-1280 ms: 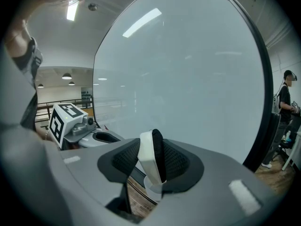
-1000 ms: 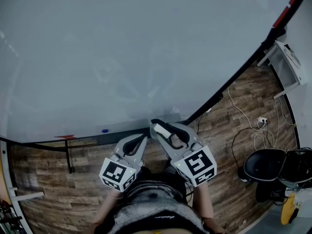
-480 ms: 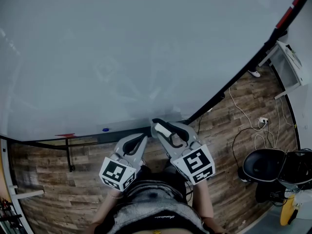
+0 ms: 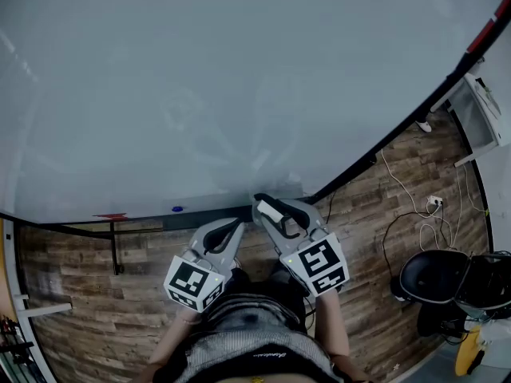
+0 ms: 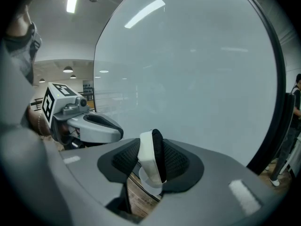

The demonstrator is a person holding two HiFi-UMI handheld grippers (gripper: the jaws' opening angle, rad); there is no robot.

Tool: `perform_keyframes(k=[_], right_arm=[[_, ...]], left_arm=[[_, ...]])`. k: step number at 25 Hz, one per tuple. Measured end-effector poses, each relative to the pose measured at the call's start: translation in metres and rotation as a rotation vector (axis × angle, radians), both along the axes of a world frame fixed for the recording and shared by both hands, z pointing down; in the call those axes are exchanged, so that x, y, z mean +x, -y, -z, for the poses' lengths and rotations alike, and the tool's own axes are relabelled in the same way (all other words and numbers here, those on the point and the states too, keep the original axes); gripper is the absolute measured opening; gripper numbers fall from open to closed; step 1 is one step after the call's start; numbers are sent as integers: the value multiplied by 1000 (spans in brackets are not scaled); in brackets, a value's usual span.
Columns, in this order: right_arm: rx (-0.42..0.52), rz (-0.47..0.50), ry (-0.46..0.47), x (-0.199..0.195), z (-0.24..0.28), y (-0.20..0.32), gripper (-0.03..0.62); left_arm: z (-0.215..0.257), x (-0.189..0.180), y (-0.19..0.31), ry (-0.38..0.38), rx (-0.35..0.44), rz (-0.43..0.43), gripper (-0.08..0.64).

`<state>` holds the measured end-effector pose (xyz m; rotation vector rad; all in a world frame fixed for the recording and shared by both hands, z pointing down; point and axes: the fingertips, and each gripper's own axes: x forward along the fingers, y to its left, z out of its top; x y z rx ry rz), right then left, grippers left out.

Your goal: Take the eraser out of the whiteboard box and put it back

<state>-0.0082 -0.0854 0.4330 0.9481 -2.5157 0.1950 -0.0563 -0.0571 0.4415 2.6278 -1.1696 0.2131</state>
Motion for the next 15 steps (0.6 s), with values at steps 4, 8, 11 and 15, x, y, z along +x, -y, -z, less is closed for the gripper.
perform_keyframes(k=[4,8,11,15], right_arm=[[-25,7,6,-1,-12,0,153],[-35,6,-5,2,-23,2,153],[-34,2,1,2,-26,3,153],[-43,2,12,3,-33,5,153]], left_arm=[[-3,-1,-2,2,-9,7,2],[-4,-2,-2,4,-9,11,1],[-4,-4,-1,3,-10,15,2],[-5,-4,-2,0,-12,22,1]])
